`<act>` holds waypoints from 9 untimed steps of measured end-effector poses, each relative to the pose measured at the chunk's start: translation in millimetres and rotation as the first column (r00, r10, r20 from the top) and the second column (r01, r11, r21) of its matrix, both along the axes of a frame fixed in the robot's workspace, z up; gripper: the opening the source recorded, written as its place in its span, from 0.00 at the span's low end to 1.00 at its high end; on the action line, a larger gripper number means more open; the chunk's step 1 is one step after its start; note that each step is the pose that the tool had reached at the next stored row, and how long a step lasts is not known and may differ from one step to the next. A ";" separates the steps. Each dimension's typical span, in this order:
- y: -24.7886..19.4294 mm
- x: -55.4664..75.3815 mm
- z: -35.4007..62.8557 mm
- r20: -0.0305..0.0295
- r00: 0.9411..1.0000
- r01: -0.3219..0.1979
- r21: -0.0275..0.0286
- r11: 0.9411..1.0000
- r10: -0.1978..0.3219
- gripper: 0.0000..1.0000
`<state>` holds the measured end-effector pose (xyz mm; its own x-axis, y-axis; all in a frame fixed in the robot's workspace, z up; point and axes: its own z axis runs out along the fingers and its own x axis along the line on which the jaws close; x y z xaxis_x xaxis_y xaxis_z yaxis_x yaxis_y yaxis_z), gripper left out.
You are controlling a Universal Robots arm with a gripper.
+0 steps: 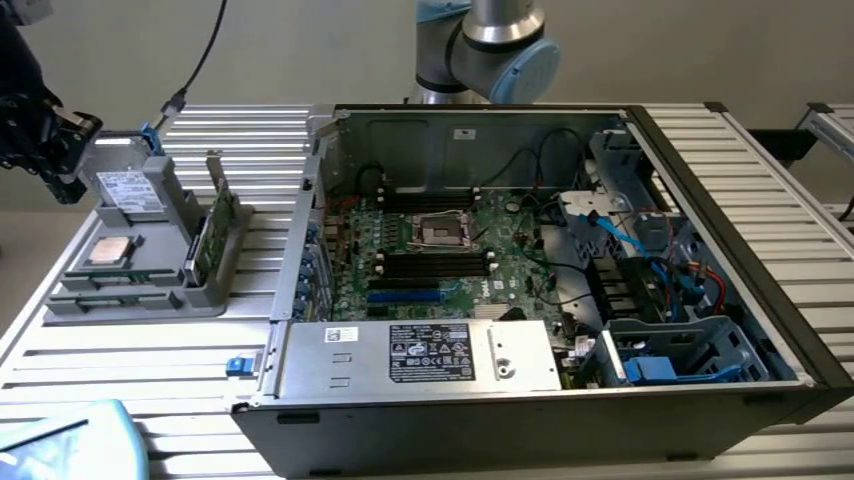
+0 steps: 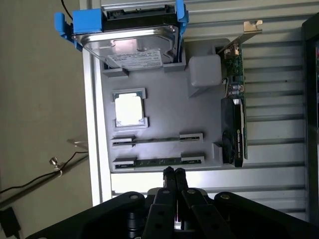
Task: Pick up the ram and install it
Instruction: 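Pick up the ram and move it above insertion slot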
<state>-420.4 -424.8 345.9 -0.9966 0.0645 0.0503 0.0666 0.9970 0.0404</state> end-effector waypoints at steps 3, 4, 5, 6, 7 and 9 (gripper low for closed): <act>0.0 0.0 0.0 0.000 1.000 0.000 0.000 1.000 0.000 0.10; 0.0 0.0 0.0 0.000 1.000 0.000 0.000 1.000 0.000 0.10; 0.0 -0.3 0.1 0.000 1.000 0.000 0.000 1.000 0.000 0.10; 0.1 -0.3 0.0 0.000 1.000 -0.001 -0.001 1.000 0.001 0.10; 0.1 -0.3 0.0 -0.001 1.000 -0.008 -0.001 1.000 0.008 0.10; 0.0 -0.3 0.0 -0.002 1.000 -0.022 0.003 1.000 0.022 0.10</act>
